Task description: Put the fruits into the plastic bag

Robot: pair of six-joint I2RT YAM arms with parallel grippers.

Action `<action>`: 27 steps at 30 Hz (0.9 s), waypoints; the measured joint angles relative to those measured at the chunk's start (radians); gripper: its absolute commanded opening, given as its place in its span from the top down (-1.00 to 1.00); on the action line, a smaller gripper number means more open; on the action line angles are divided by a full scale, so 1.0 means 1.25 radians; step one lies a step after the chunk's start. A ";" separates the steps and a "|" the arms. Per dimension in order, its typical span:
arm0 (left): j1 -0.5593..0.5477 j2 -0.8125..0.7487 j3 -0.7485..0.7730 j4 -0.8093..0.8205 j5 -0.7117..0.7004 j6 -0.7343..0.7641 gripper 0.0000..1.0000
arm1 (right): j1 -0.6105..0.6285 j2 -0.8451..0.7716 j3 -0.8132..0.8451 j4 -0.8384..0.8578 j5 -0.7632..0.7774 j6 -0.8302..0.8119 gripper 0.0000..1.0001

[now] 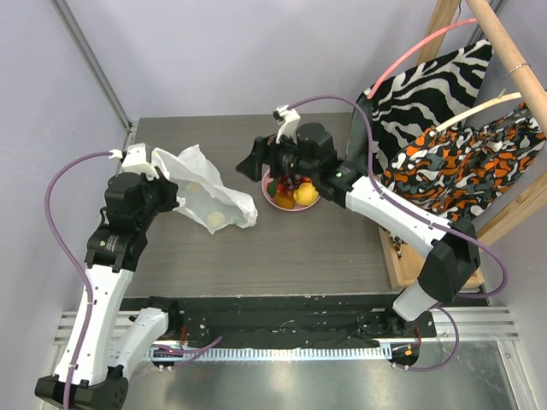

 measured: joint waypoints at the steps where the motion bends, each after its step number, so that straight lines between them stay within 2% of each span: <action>1: 0.000 -0.001 -0.006 0.005 -0.001 0.004 0.99 | -0.022 0.006 0.007 -0.026 0.025 0.001 -0.73; 7: 0.003 -0.018 -0.049 0.028 -0.033 0.025 0.99 | -0.094 0.066 0.046 -0.164 0.255 -0.026 -0.74; 11: 0.006 -0.026 -0.062 0.032 -0.045 0.028 1.00 | -0.103 0.085 0.047 -0.214 0.336 -0.039 -0.74; 27: 0.007 -0.027 -0.068 0.045 -0.045 0.029 0.99 | -0.202 0.275 0.139 -0.257 0.358 -0.039 -0.67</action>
